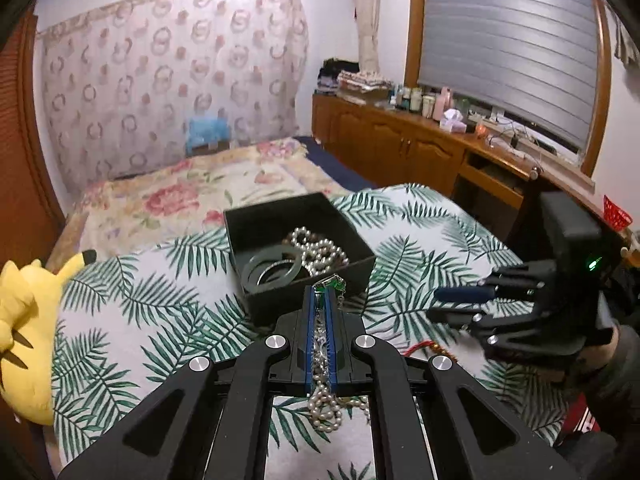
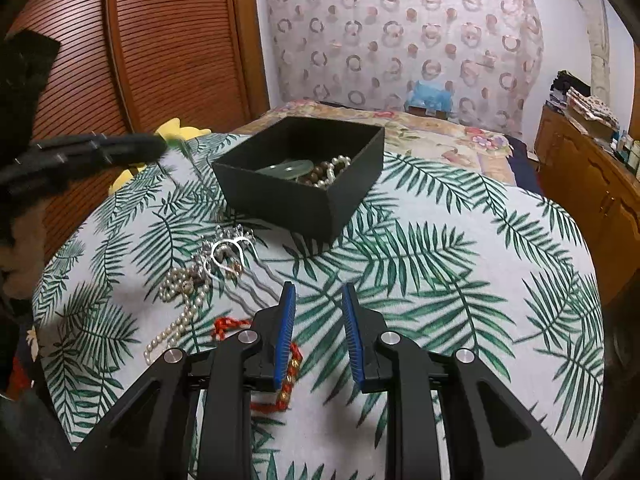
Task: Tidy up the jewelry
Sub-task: 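Grasp the green-stone silver pendant chain with the left gripper, then carry the pendant chain toward the box while the right gripper grasps the red cord bracelet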
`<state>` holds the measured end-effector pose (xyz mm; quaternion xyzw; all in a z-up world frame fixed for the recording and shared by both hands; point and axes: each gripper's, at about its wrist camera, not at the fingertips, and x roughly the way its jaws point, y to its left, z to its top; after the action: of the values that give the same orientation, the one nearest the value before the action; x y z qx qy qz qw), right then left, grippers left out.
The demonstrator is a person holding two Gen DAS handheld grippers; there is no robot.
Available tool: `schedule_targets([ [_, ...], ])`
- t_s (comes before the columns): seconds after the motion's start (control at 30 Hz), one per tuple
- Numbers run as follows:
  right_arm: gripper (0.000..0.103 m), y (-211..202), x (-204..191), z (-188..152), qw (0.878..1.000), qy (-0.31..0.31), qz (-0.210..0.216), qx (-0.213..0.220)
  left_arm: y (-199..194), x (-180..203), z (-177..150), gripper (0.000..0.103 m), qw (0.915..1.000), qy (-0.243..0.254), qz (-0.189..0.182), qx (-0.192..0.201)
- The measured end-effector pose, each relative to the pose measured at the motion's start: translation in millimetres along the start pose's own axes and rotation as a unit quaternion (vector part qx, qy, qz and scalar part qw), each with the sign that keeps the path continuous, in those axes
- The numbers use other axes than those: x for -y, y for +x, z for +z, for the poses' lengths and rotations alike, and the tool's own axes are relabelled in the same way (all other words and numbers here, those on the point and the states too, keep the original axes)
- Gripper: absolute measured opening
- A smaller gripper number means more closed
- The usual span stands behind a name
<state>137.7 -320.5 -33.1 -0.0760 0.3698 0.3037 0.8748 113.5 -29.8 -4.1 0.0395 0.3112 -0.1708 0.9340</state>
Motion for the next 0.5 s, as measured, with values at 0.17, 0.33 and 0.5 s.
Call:
schedule_targets([
  [0.17, 0.026, -5, 1, -10, 1.000, 0.004, -0.006, -0.003, -17, 1, 0, 0.004, 0.9999, 0.000, 0.003, 0.014],
  [0.33, 0.026, -7, -1, -19, 1.000, 0.005, -0.001, -0.011, -28, 2, -7, 0.004, 0.9997, -0.003, 0.012, 0.022],
  [0.5, 0.026, -3, -8, -27, 1.000, 0.003, 0.012, -0.026, -37, 1, -20, 0.004, 0.9994, -0.012, 0.019, 0.025],
])
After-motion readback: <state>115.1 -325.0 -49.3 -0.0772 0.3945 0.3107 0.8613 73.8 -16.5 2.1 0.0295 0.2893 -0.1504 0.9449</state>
